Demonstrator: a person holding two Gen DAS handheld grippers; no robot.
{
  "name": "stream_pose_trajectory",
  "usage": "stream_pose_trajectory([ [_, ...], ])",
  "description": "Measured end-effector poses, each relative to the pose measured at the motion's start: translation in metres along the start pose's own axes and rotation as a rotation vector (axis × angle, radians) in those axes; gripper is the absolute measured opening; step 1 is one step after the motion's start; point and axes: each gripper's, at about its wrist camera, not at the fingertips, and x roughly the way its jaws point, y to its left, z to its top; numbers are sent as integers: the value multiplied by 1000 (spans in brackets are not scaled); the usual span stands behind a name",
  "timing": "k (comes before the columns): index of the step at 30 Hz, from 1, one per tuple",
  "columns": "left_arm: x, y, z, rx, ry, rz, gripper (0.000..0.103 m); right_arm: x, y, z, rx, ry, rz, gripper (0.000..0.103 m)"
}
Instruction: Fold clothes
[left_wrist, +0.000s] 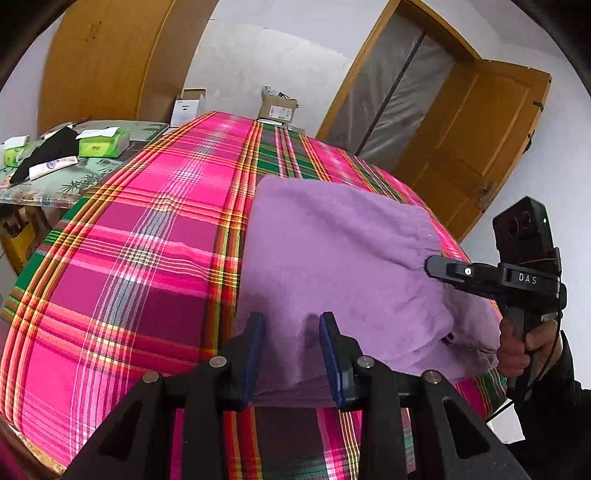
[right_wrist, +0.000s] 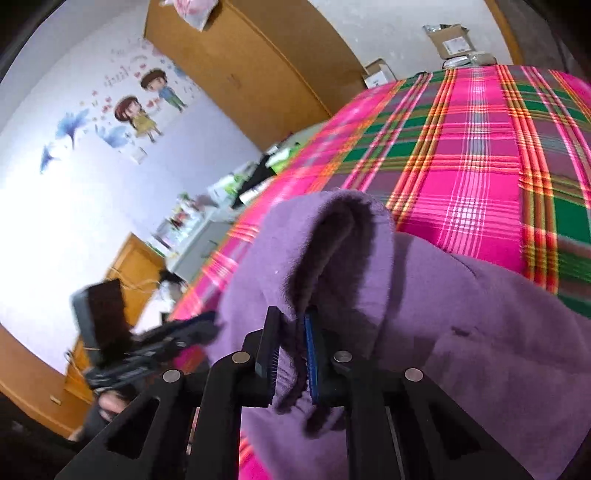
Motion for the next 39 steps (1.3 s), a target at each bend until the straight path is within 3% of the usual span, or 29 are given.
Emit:
stream_pose_trajectory([
  [5,-9,-1,-2,12,-6,0,31,0,-27,-17,156,31,-5,13],
  [8,-16,-6,3,26,-35,-12,31,-9,-13,-13,104,10,-38,17],
  [11,-18,-12,6,41,-53,-18,31,-28,6,2,30,-66,-90,22],
  [15,-3,-20,5,51,-23,-51,31,-37,29,28,-75,-128,-125,27],
  [18,9,-23,0,53,10,-63,31,-7,29,50,-122,-92,-178,27],
  [21,12,-23,-7,49,22,-69,31,20,2,61,-65,-22,-236,25],
  [25,2,-20,-9,48,10,-53,31,6,-16,53,17,-44,-211,23],
  [30,-14,0,-5,2,-48,21,33,-10,-35,39,111,-59,-172,36],
  [32,-12,11,-6,-30,-34,37,33,-14,-31,24,127,-31,-131,43],
  [37,-3,17,-12,-68,16,2,33,-1,-18,-1,99,108,-115,43],
  [39,-2,15,-12,-64,13,-4,35,3,-15,-4,91,121,-118,43],
])
